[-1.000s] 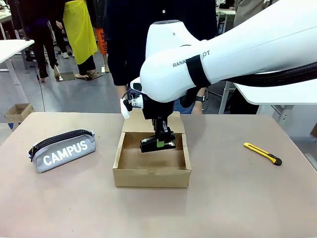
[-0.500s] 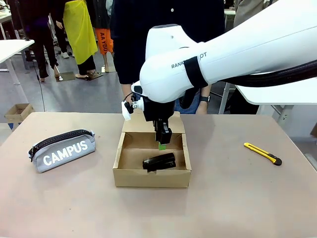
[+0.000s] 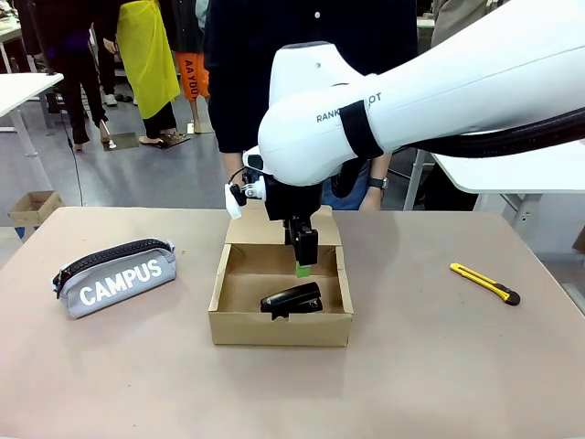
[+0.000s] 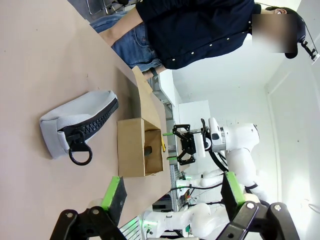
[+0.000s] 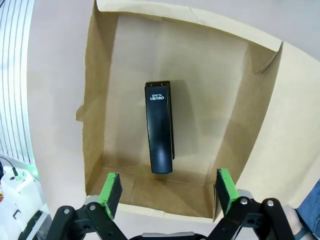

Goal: Pack the items into the box.
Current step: Pick up the item specified by the human and place it in the Mailer Box.

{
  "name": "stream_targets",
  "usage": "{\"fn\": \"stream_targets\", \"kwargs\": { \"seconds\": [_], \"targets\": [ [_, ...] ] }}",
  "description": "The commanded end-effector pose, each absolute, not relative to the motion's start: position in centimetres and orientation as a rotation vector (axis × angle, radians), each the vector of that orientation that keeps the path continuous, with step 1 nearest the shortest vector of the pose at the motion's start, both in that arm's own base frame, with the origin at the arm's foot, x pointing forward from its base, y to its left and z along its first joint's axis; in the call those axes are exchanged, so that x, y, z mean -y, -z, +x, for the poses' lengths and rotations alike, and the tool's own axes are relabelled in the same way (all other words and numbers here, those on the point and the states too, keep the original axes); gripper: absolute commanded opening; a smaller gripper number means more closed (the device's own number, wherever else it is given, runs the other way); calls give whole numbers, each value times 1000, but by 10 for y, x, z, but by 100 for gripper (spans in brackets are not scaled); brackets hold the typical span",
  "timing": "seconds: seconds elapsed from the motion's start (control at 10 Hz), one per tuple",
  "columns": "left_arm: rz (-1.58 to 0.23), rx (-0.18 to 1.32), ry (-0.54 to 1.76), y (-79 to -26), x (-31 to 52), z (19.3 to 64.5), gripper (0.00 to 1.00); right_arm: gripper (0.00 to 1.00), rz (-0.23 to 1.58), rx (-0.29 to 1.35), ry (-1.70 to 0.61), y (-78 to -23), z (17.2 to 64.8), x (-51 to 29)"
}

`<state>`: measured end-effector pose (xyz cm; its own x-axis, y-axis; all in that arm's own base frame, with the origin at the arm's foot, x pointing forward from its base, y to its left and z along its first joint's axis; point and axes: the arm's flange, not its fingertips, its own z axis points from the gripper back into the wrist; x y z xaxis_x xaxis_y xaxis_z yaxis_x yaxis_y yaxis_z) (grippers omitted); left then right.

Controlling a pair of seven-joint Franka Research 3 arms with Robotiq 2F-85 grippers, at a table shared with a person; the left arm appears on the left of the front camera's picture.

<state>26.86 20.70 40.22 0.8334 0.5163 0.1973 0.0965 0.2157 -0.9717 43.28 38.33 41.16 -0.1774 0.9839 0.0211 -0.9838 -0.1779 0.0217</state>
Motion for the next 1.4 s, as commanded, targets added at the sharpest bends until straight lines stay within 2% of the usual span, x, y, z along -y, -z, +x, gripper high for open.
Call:
{"fn": "stream_targets", "kwargs": {
  "seconds": [0.0, 0.2, 0.3, 0.5, 0.7, 0.8, 1.0, 1.2, 1.3],
  "targets": [
    [-1356, 581, -296, -403, -205, 268, 100, 100, 2, -8, -1717, -416, 433, -380],
    [-1356, 581, -296, -403, -205, 268, 100, 100, 37, -26, -1677, -422, 436, -366],
    [-1356, 581, -296, -403, -205, 268, 100, 100, 164, -101, -1621, -432, 441, -348],
    [-1356, 581, -296, -403, -205, 268, 100, 100, 328, 64, -1348, -479, 436, -258],
    [-1356, 581, -296, -403, -205, 268, 100, 100, 430, 109, -791, -514, 411, -150],
    [-1356, 581, -296, -403, -205, 268, 100, 100, 512, 173, -614, -524, 392, -92],
    [-1356, 581, -296, -403, -205, 268, 100, 100, 725, 325, -430, -516, 357, 6],
    [-1356, 581, -296, -403, -205, 268, 100, 100, 966, 429, -225, -480, 322, 88],
    [-1356, 581, -296, -403, -205, 268, 100, 100, 1082, 544, -199, -459, 303, 114]
  ]
}}
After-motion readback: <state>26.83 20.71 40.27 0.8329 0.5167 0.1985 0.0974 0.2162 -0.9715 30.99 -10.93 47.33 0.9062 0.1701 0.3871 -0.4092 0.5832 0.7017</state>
